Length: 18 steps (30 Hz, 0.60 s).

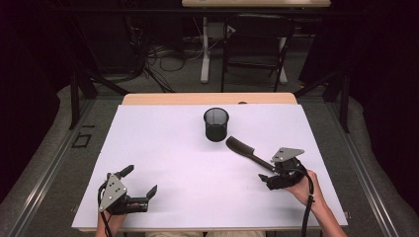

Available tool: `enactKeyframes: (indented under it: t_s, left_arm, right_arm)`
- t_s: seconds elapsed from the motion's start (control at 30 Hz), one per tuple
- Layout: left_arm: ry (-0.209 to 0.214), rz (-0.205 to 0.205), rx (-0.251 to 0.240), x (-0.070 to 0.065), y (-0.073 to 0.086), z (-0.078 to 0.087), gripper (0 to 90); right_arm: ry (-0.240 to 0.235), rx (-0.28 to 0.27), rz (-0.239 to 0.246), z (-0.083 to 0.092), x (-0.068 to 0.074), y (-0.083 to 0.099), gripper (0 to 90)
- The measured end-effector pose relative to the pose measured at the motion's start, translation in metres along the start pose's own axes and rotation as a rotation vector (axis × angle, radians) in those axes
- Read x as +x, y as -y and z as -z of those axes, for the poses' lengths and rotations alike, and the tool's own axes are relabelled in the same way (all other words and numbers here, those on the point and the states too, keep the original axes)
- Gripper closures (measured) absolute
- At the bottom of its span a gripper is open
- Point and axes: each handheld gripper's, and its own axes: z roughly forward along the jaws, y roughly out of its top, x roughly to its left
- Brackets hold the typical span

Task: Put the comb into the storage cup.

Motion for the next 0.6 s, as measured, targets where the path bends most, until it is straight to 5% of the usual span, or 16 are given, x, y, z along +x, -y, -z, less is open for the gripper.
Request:
enactKeyframes:
  t_s: [0.27,0.6]
  left_arm:
    - [0.004,0.0,-0.002,0.001,0.0,0.0,0.1]
    - [0.009,-0.014,-0.001,0.0,-0.001,-0.005,0.1]
  right_arm:
    - [-0.02,0.014,0.023,-0.005,-0.002,-0.012,2.3]
    - [-0.05,0.042,0.066,-0.016,-0.004,-0.021,0.0]
